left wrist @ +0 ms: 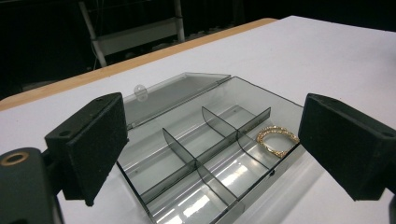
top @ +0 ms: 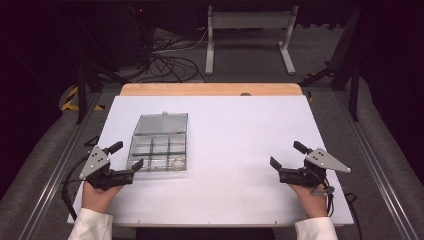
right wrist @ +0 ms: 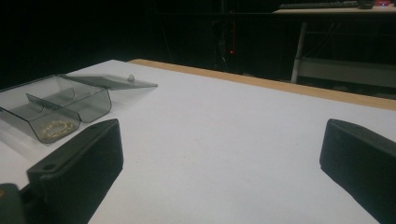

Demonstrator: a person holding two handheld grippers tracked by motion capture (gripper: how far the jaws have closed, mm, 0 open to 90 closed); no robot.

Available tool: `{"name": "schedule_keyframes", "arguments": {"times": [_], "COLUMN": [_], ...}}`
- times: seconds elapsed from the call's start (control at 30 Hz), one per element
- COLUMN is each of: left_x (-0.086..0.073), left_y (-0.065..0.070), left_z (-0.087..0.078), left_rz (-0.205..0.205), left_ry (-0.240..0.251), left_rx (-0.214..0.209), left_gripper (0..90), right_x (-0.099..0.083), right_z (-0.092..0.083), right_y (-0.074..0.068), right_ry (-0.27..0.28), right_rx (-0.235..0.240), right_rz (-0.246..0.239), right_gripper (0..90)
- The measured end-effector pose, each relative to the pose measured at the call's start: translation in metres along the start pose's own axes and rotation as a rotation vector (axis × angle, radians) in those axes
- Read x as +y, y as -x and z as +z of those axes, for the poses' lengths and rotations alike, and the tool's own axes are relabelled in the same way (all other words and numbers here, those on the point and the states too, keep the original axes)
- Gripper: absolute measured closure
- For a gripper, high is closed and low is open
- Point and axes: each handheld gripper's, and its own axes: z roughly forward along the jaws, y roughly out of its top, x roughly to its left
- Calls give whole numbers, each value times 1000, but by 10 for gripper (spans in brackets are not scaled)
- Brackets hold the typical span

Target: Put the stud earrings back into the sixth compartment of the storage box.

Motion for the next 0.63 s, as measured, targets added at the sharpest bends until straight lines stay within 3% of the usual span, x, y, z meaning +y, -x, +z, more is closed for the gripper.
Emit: {"name": "schedule_keyframes", "arguments": {"times": [0.5, 0.63], "left_x": [-3, -4], "left_y": [-3, -4], "left_z": [-1, -1], "left_rz": [-8, -11], "left_ry": [-1, -11], "left_rx": [11, 5], "left_gripper": [87, 87], "right_x": [-1, -3], "right_z": [-4, -3], "right_y": [4, 6], "right_ry": [-1, -29], "right_rx": [-18, -34], "right_rz": [7, 25], "right_gripper": [0, 0]}}
